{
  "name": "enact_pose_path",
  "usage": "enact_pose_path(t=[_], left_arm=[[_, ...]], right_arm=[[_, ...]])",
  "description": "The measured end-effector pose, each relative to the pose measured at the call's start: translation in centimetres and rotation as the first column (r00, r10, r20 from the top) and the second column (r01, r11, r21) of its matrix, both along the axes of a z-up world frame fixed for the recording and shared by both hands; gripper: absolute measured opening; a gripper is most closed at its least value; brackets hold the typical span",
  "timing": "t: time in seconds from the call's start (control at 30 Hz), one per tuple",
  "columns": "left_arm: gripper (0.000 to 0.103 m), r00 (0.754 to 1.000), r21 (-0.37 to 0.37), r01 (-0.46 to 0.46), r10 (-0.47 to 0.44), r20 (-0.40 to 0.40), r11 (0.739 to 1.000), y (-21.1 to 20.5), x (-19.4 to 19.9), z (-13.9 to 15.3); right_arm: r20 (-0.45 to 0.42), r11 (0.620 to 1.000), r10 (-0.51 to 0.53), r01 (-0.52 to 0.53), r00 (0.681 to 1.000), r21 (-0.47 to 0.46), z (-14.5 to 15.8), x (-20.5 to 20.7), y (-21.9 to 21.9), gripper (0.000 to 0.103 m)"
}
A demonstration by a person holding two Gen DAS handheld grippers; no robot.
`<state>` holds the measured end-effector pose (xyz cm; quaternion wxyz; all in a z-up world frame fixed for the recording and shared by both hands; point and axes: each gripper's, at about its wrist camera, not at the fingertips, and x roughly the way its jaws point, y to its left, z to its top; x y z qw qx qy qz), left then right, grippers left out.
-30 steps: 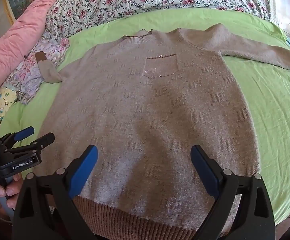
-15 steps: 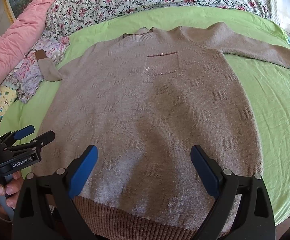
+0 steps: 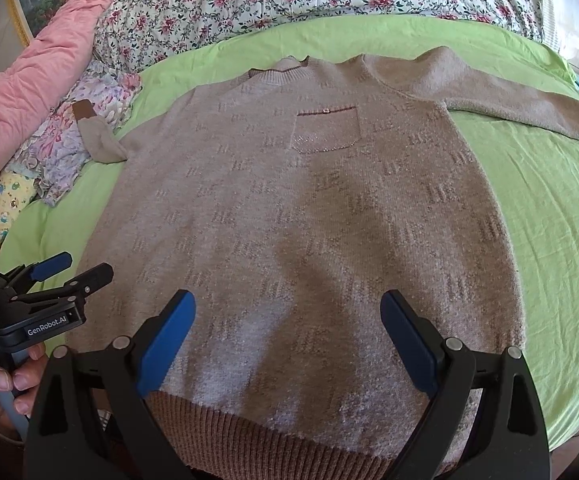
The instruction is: Fold small clothes
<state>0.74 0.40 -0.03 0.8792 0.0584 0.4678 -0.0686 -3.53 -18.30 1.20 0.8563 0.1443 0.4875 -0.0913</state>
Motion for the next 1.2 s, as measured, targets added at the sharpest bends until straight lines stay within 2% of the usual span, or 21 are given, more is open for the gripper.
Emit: enact_pose_path(t=[0.13,0.27,0.63,0.83,1.1,1.2], left_arm=[[0.086,1.000,-0.015,0.000,0.000,-0.012,1.000,0.0,0.0,0.1],[0.086,1.000,0.013,-0.008,0.008,-0.011,1.000,-0.1,0.0,0.1],[0.086,1.000,0.031,-0.005,0.006,-0.008,1.000,-0.2,-0.1,-0.1],[0.086,1.000,0.014,-0.005,0.005,-0.002,1.000,-0.2,0.1,-0.3],[0.088,1.000,-0.026,0.000,0.000,0.007,1.000,-0.1,0.5,0.2],[0.088,1.000,-0.023,-0.005,0.005,0.003,1.000,-0.1,1.2,0.3]], right_arm=[[0.014,1.000,0.001,-0.001,1.000,-0.003,0.1,0.0,0.0,0.094],[0.015,1.000,0.001,-0.001,1.000,-0.002,0.1,0.0,0.0,0.094],[0.039,1.000,-0.005,0.005,0.999,0.004,0.3,-0.1,-0.3,0.094],[0.008,1.000,-0.015,0.015,1.000,-0.001,0.3,-0.1,-0.7,0.094],[0.029,0.999,-0.043,0.043,0.999,0.022,0.6,-0.4,-2.0,0.094],[0.041,0.995,-0.091,0.089,0.995,0.032,1.0,-0.8,-3.7,0.094]])
